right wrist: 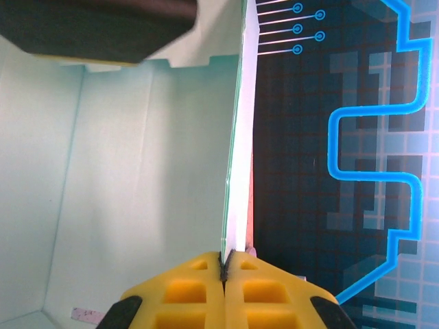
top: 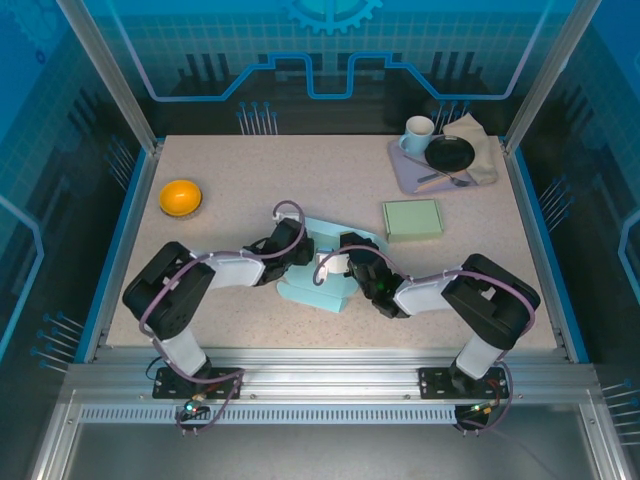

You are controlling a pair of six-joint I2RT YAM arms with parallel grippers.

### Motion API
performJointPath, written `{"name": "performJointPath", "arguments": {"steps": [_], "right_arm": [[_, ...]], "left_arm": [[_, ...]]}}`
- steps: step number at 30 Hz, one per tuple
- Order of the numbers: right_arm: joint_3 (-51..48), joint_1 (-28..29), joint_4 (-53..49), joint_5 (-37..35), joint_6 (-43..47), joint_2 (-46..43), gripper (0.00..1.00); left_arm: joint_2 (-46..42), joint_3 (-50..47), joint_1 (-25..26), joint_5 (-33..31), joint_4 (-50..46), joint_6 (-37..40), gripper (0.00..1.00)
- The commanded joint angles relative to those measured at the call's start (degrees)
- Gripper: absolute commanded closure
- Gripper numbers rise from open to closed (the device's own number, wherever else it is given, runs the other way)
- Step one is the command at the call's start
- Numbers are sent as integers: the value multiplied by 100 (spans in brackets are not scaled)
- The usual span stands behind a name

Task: Fold the paper box

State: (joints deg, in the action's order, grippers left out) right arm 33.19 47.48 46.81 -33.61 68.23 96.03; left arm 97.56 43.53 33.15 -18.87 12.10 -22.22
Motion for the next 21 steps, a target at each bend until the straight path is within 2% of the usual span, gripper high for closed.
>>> {"name": "performJointPath", "arguments": {"steps": [1, 9, 10, 14, 21], "right_arm": [[-189, 111, -1254, 161, -205, 354, 100], [-183, 147, -1329, 162, -204, 238, 100], [-203, 147, -1348, 193, -204, 210, 100], [-283, 142, -1357, 319, -213, 90, 100], [-357, 184, -1156, 311, -57, 215, 100]], "left_arm": [[-322, -381, -44, 582, 341, 436, 38], [-1125, -982, -126, 631, 360, 978, 39], [-1219, -1040, -283, 784, 368, 1059, 40], [-1410, -1171, -988, 2324, 681, 1188, 44], [-1255, -864, -1203, 3105, 555, 2099, 48]]}}
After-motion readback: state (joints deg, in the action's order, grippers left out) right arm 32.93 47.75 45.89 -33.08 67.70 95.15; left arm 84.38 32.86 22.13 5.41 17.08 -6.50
